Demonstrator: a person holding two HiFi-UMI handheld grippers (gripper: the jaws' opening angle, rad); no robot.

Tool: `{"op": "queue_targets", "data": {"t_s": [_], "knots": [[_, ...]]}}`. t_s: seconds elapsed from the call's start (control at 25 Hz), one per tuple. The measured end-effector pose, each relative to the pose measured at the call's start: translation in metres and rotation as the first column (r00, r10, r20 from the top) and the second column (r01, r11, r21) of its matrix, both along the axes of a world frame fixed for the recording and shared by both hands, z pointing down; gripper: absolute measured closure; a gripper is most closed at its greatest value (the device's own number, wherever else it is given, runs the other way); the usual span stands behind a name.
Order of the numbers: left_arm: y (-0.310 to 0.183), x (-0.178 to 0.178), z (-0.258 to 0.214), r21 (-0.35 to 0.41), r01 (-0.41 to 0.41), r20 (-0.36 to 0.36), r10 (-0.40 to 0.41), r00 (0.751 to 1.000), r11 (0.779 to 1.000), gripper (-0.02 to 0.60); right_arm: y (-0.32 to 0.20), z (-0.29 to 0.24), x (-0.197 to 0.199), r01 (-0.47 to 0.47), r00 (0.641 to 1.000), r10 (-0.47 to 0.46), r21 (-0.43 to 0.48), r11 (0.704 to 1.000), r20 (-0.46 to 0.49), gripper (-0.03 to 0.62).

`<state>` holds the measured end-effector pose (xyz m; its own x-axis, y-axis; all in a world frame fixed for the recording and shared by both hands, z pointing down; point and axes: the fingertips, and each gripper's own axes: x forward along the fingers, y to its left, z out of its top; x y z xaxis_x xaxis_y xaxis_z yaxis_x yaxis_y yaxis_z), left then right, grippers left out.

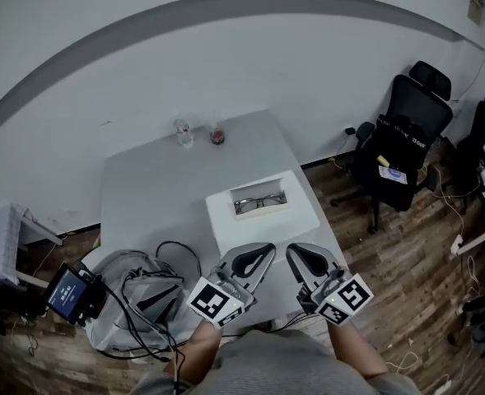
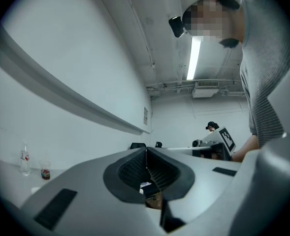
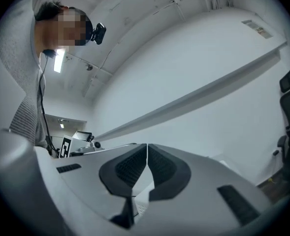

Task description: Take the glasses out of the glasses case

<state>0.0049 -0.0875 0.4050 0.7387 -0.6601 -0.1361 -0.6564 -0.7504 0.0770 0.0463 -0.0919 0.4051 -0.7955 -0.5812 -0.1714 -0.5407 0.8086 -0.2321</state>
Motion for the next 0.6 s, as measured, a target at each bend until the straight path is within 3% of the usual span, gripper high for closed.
{"op": "queue_targets", "data": {"t_s": [0.32,0.6], "knots": [[-0.016,-0.025,0.010,-0.020,0.149,0.021,-0.149,0.989,0.989,0.565,-0.019,0.007,-0.021,0.147,0.988,-0.146,-0.025,0.989,0.042,0.580],[-0.034,-0.037,0.018,-0.044,0.132,0.058,-0.130,0.990,0.990,0.565,-0.039,0.014,-0.026,0.150,0.988,-0.148,-0.049,0.987,0.038,0.580]]}}
